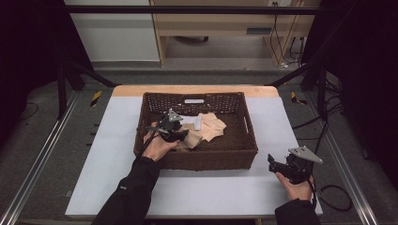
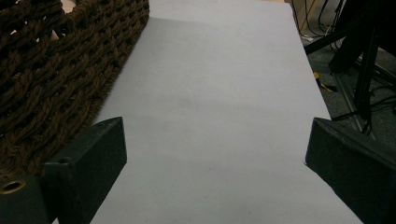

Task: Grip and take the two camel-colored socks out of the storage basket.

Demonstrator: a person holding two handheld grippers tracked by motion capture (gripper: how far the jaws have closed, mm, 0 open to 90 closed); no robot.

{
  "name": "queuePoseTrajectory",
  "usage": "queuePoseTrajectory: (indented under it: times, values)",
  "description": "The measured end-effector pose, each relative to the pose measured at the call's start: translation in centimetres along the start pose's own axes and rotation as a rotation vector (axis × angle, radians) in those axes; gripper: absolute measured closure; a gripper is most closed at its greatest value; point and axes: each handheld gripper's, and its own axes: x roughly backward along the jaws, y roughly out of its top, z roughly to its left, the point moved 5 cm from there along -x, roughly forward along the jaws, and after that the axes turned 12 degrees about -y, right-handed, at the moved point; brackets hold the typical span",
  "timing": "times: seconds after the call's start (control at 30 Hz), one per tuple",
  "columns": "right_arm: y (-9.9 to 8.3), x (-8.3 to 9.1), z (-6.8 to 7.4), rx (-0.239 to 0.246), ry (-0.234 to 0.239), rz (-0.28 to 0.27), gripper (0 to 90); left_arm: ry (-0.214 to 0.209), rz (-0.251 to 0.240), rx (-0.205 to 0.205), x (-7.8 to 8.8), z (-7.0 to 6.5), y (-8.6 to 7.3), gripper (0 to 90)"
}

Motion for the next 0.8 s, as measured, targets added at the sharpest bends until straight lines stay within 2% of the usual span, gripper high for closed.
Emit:
queuePoseTrajectory:
  times: [0.07, 0.17, 0.23, 0.27, 0.37, 0.47, 0.6, 0.63, 0.67, 0.77, 0.8]
  values:
    - [0.0, 0.0, 0.0, -0.001, 0.0, 0.0, 5.8, -0.003, 0.004, -0.001, 0.0, 0.0, 0.0, 65.1]
    - [0.0, 0.0, 0.0, 0.001, 0.001, -0.002, 5.9, -0.023, 0.02, 0.019, -0.1, 0.2, -0.1, 70.9]
    - [0.0, 0.0, 0.0, 0.003, 0.001, -0.001, 5.9, -0.037, 0.034, 0.027, -0.2, 0.1, -0.2, 77.1]
    - [0.0, 0.0, 0.0, 0.003, 0.001, -0.001, 5.9, -0.037, 0.034, 0.027, -0.2, 0.1, -0.2, 83.0]
    - [0.0, 0.0, 0.0, 0.0, -0.002, 0.002, 5.9, -0.043, 0.045, 0.025, -0.1, 0.2, -0.2, 87.7]
    - [0.0, 0.0, -0.1, 0.0, -0.003, 0.0, 6.0, -0.053, 0.041, 0.024, 0.1, 0.2, -0.2, 88.4]
    - [0.0, 0.0, -0.1, -0.001, -0.004, 0.001, 6.0, -0.073, 0.006, 0.023, 0.5, 0.3, 0.1, 88.6]
    - [0.0, 0.0, -0.2, 0.002, -0.005, 0.001, 6.0, -0.093, -0.037, 0.036, 1.0, 0.3, 0.4, 88.7]
    - [0.0, 0.0, -0.2, 0.003, -0.006, -0.001, 6.0, -0.097, -0.057, 0.038, 1.2, 0.4, 0.5, 88.7]
    - [0.0, 0.0, -0.2, 0.003, -0.006, -0.001, 6.0, -0.104, -0.114, 0.029, 1.9, 0.4, 1.0, 88.7]
    - [0.0, 0.0, -0.2, 0.003, -0.006, -0.001, 6.0, -0.104, -0.114, 0.029, 1.9, 0.4, 1.0, 88.7]
